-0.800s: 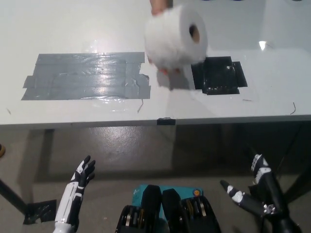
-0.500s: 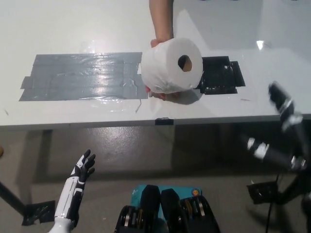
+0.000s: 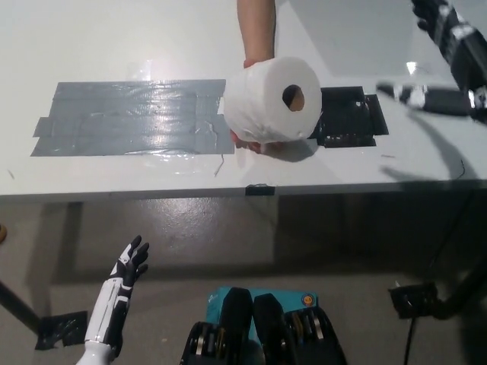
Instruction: A person hands over a roll of toilet paper to the robot , and the robot inserts its right thumb into the hole in the centre to grab the roll, and then places it on the balck area on the desk.
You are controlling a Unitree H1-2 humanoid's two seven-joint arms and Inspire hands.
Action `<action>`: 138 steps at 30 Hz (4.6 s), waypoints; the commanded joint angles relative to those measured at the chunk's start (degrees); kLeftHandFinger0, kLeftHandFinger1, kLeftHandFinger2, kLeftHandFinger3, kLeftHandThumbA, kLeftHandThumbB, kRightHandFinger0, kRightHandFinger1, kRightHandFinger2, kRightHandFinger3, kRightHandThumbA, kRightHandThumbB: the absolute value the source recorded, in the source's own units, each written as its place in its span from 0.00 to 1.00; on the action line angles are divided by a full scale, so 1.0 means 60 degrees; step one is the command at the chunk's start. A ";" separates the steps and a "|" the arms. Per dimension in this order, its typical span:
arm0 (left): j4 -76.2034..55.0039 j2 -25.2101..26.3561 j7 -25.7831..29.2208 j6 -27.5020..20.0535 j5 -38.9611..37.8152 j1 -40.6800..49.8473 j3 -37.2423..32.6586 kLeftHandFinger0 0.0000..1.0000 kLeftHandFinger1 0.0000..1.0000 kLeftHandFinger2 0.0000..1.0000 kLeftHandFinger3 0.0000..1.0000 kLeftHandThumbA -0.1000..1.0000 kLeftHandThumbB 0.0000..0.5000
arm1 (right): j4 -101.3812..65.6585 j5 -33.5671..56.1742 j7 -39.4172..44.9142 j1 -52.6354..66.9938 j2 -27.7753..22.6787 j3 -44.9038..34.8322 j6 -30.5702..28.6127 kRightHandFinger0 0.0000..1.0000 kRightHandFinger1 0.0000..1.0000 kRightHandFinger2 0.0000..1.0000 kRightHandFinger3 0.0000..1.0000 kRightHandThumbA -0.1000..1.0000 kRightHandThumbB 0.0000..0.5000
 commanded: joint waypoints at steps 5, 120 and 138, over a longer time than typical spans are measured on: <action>-0.0220 0.0088 -0.0037 -0.0386 0.0231 -0.0134 -0.0178 1.00 1.00 1.00 1.00 1.00 0.41 | 0.4151 0.0096 0.2462 -0.3659 -0.0229 0.1074 0.1085 1.00 1.00 1.00 1.00 0.75 0.65; -0.0273 0.0288 -0.0090 -0.0455 0.0641 -0.0119 -0.0681 1.00 1.00 1.00 1.00 0.97 0.36 | 1.1454 -0.4673 0.0461 -0.6421 0.2050 0.3735 -0.1265 1.00 1.00 1.00 1.00 1.00 1.00; -0.0301 0.0274 -0.0035 -0.0465 0.0691 -0.0182 -0.0717 1.00 1.00 1.00 1.00 0.96 0.37 | 1.1758 -0.5451 -0.2524 -0.5738 0.3232 0.4401 -0.2147 1.00 1.00 1.00 1.00 1.00 0.95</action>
